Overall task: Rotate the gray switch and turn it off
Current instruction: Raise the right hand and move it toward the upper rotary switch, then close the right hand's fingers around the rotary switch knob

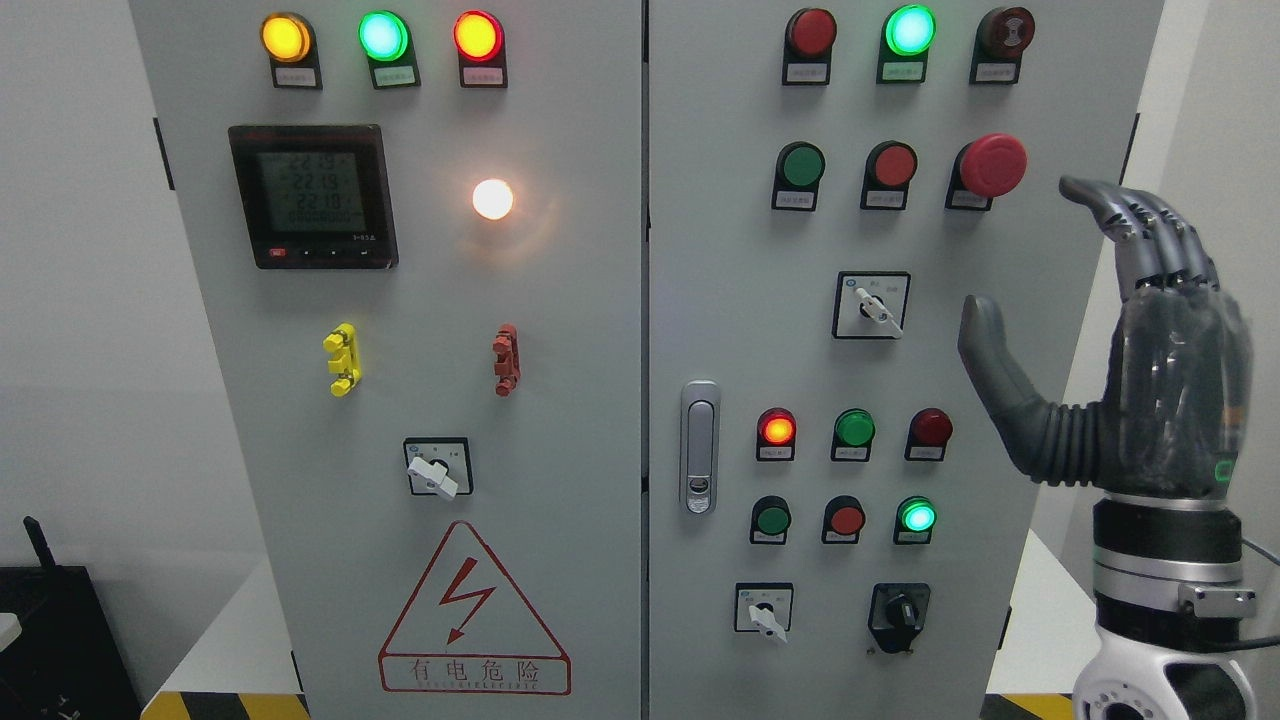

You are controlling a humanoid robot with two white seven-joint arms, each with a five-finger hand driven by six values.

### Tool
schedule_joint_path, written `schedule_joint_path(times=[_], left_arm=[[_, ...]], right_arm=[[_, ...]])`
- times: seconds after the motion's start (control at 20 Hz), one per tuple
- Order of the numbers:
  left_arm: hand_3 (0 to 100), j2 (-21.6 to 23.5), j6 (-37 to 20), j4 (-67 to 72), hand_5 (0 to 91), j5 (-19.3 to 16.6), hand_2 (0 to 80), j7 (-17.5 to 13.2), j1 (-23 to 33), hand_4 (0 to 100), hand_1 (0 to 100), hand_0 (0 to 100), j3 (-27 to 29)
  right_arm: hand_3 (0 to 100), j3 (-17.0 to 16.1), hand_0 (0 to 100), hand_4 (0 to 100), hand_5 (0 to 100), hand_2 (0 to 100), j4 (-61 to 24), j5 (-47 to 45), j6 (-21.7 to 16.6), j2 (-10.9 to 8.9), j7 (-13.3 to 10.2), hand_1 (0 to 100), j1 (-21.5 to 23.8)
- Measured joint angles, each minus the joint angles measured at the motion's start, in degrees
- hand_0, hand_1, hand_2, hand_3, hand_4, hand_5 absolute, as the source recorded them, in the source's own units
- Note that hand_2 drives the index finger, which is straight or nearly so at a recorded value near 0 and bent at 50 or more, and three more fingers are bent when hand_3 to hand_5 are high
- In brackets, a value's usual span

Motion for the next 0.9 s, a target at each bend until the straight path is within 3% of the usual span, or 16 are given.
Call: schedule_joint_path(times=[0.1,0.35,0.9], left_arm=[[0,0.0,0.1,0.0,0.0,0.0,0.0,0.0,0.0,0,39,12,0.0],[0,0.0,0.2,0.0,0.0,0.0,0.0,0.0,0.0,0,39,12,0.0],[0,0.0,0.3,0.0,0.0,0.0,0.0,0.0,0.0,0,39,12,0.0]], right_arm=[[82,0.0,18,87,100,39,0.1,-0.2,0.1,0.00,0.0,38,0.1],[90,0.2,14,94,100,44,0.6,-0.5,2.5,0.74,-0.1,38,0.3],[92,1.7,2,95,100,51,2.4,-1.1,8.6,2.25,-0.1,40,1.0]])
